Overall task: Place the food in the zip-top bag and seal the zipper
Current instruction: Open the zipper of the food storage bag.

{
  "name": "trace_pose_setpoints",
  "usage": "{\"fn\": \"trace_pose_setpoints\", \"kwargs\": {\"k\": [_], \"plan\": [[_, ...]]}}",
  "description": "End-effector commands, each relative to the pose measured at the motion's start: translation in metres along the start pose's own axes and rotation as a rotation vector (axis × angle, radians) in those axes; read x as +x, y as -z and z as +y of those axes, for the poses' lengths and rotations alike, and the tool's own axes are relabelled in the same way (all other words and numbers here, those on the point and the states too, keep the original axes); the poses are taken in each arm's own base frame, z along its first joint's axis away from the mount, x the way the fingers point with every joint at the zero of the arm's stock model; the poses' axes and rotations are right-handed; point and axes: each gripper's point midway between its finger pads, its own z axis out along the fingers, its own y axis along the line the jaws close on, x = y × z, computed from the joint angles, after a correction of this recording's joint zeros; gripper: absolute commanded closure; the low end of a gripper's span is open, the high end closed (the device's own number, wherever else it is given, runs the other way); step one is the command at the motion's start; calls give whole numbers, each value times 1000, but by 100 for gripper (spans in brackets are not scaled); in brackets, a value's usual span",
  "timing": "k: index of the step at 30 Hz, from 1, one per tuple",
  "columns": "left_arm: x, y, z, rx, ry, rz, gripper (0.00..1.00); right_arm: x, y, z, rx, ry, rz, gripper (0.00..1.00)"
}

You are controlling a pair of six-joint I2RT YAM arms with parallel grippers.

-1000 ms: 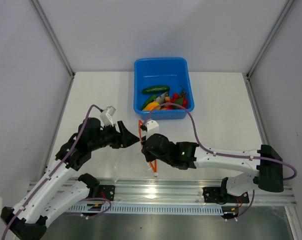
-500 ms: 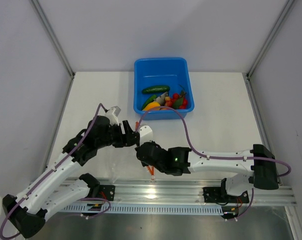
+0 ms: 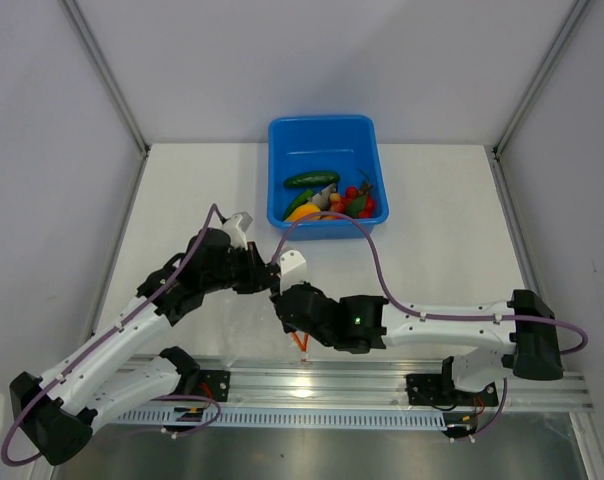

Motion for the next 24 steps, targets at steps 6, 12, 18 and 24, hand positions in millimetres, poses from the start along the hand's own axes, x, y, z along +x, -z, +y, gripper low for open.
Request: {"fn": "trace_pose_setpoints", "kwargs": {"k": [6, 12, 18, 24], "plan": [[-13, 4, -17, 50, -53, -22, 99, -9, 15, -16, 24, -66, -20, 59], [-14, 9, -21, 68, -64, -30, 99, -17, 43, -42, 40, -167, -50, 41], [-12, 15, -28, 108, -71, -30, 99, -8, 56, -67, 23, -250, -62, 43], [-12, 23, -40, 170, -66, -32, 99, 0, 42, -64, -89, -313, -42, 42]]}}
